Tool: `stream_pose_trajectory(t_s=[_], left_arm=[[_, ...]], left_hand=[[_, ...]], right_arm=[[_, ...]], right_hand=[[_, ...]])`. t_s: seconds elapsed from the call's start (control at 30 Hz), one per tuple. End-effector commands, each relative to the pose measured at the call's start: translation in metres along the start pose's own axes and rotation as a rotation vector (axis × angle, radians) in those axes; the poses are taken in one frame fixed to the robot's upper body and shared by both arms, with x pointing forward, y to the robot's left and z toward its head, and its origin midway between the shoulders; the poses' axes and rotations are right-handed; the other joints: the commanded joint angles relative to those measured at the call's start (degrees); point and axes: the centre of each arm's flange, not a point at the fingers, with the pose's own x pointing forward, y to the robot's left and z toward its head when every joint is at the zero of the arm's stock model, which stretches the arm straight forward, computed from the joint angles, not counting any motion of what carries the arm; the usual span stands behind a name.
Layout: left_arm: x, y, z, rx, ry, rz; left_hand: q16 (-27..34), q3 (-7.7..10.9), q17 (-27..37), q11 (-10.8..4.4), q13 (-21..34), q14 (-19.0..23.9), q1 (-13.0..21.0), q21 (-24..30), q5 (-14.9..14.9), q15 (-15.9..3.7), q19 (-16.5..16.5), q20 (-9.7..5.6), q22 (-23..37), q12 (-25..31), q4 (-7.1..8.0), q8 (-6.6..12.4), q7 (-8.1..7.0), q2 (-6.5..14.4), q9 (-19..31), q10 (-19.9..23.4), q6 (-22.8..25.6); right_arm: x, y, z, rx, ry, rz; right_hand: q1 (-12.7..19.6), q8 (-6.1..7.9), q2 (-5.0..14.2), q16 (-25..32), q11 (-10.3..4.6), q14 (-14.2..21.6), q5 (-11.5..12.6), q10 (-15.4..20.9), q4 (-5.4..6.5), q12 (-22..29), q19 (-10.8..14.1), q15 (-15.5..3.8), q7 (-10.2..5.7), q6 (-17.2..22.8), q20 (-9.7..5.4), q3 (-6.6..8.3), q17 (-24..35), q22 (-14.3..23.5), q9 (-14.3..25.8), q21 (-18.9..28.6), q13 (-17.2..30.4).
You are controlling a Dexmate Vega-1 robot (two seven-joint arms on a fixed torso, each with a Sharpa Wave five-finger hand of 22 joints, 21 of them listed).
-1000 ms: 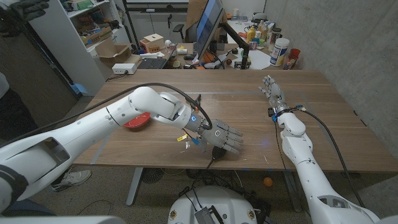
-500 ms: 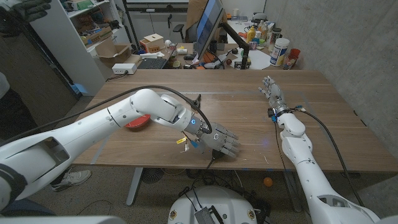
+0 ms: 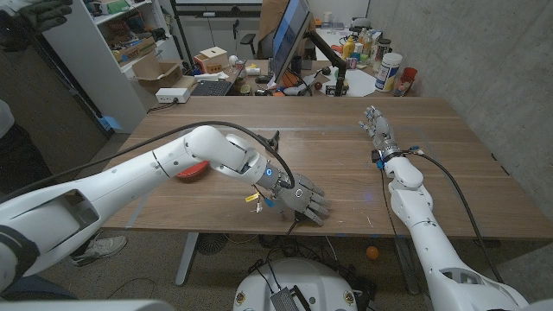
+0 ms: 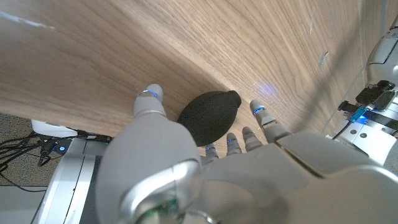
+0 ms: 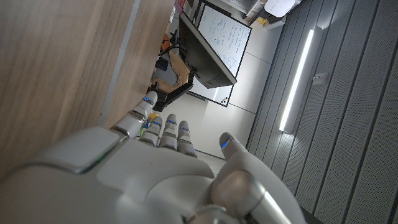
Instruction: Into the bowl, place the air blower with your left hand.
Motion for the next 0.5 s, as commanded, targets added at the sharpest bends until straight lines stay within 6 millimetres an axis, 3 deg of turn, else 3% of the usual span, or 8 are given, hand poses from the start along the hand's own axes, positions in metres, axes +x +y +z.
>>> stream_pose_trajectory(t_s=[0.03, 0.13, 0.17, 0.3, 0.37, 0.47, 0.5], left_arm=[[0.0078, -0.0049, 0.0031, -0.025, -0.025, 0.002], [0.0086, -0.0046, 0.0036, -0.016, -0.024, 0.005], [0.0088, -0.0044, 0.0039, -0.015, -0.022, 0.007], [0.0091, -0.0044, 0.0046, -0.009, -0.017, 0.016], [0.0094, -0.0045, 0.0046, -0.018, -0.017, 0.022], [0.0095, -0.0046, 0.0042, -0.025, -0.011, 0.04], [0.0094, -0.0047, 0.0042, -0.03, -0.009, 0.048]], left_hand=[[1.0, 0.43, 0.1, -1.37, 0.0, 6.7, 6.1, 1.8, -1.9, -2.97, 6.5, -1.13, 0.0, 1.0, -0.24, 0.62, -1.45, 1.8, -0.1, -3.6, -9.5], [1.5, 0.21, 0.1, -3.48, -0.1, 13.1, 10.2, 3.3, -3.9, -6.03, 11.7, -1.83, 0.2, 1.7, 0.02, 0.38, -1.65, 2.5, -0.2, 0.7, -8.0], [1.5, 0.08, 0.1, -5.6, -0.2, 15.3, 11.6, 3.7, -4.7, -7.56, 13.1, -2.34, 0.2, 2.0, 0.12, 0.11, -1.44, 2.6, -0.2, 2.5, -7.8], [2.7, 0.11, 0.1, -9.15, -0.3, 26.0, 15.8, 5.6, -7.4, -12.56, 17.6, -4.67, 0.5, 4.3, 0.58, -0.14, -0.22, 3.9, -0.3, 12.9, -6.0], [3.1, 0.38, 0.2, -9.46, -0.4, 31.2, 17.5, 7.2, -8.6, -13.6, 20.7, -5.78, 0.8, 4.7, 0.81, -0.32, 0.42, 4.8, -0.3, 16.2, -5.2], [3.3, 0.85, 0.4, -11.12, -0.5, 37.0, 19.9, 9.6, -10.0, -14.04, 24.9, -7.21, 1.0, 5.2, 0.86, 0.25, 0.59, 5.6, -0.3, 20.5, -2.2], [3.3, 0.95, 0.6, -11.29, -0.6, 40.8, 21.1, 11.1, -11.0, -14.25, 26.9, -8.27, 1.1, 5.2, 1.03, 1.33, 0.97, 5.6, -0.3, 23.0, 1.7]], right_arm=[[0.0007, -0.0028, -0.0034, 0.002, 0.003, -0.006], [0.0007, -0.0033, -0.0043, 0.003, 0.003, -0.007], [0.0007, -0.0035, -0.0044, 0.003, 0.003, -0.007], [0.0004, -0.0044, -0.0043, 0.003, 0.001, -0.008], [0.0002, -0.0047, -0.0041, 0.002, 0.0, -0.01], [0.0, -0.005, -0.0039, 0.002, 0.001, -0.01], [-0.0001, -0.0051, -0.0038, 0.001, 0.001, -0.011]], right_hand=[[-0.6, 0.44, 1.21, 0.3, 0.12, 0.3, 0.1, 0.6, 0.25, 0.4, 0.3, -0.05, 0.1, 0.5, -1.12, -0.06, 0.2, 0.3, 0.3, 0.3, 0.3], [-0.6, 0.44, 1.23, 0.3, 0.13, 0.3, 0.1, 0.6, 0.26, 0.5, 0.3, -0.12, 0.09, 0.5, -1.12, -0.04, 0.2, 0.3, 0.3, 0.3, 0.3], [-0.6, 0.45, 1.23, 0.3, 0.1, 0.3, 0.2, 0.6, 0.26, 0.4, 0.2, -0.08, 0.06, 0.5, -1.1, -0.04, 0.2, 0.3, 0.3, 0.3, 0.3], [-0.5, 0.46, 1.26, 0.3, 0.04, 0.3, 0.2, 0.6, 0.27, 0.4, 0.2, -0.05, 0.09, 0.6, -1.1, -0.02, 0.2, 0.3, 0.3, 0.3, 0.3], [-0.5, 0.46, 1.27, 0.3, 0.04, 0.3, 0.2, 0.7, 0.27, 0.5, 0.2, -0.08, 0.11, 0.6, -1.08, -0.02, 0.2, 0.3, 0.3, 0.3, 0.3], [-0.5, 0.47, 1.29, 0.4, 0.04, 0.4, 0.2, 0.7, 0.27, 0.5, 0.2, -0.14, 0.09, 0.6, -1.09, 0.0, 0.2, 0.3, 0.3, 0.3, 0.3], [-0.5, 0.47, 1.3, 0.4, 0.05, 0.4, 0.2, 0.7, 0.27, 0.5, 0.2, -0.16, 0.1, 0.6, -1.13, 0.0, 0.2, 0.3, 0.3, 0.3, 0.3]])
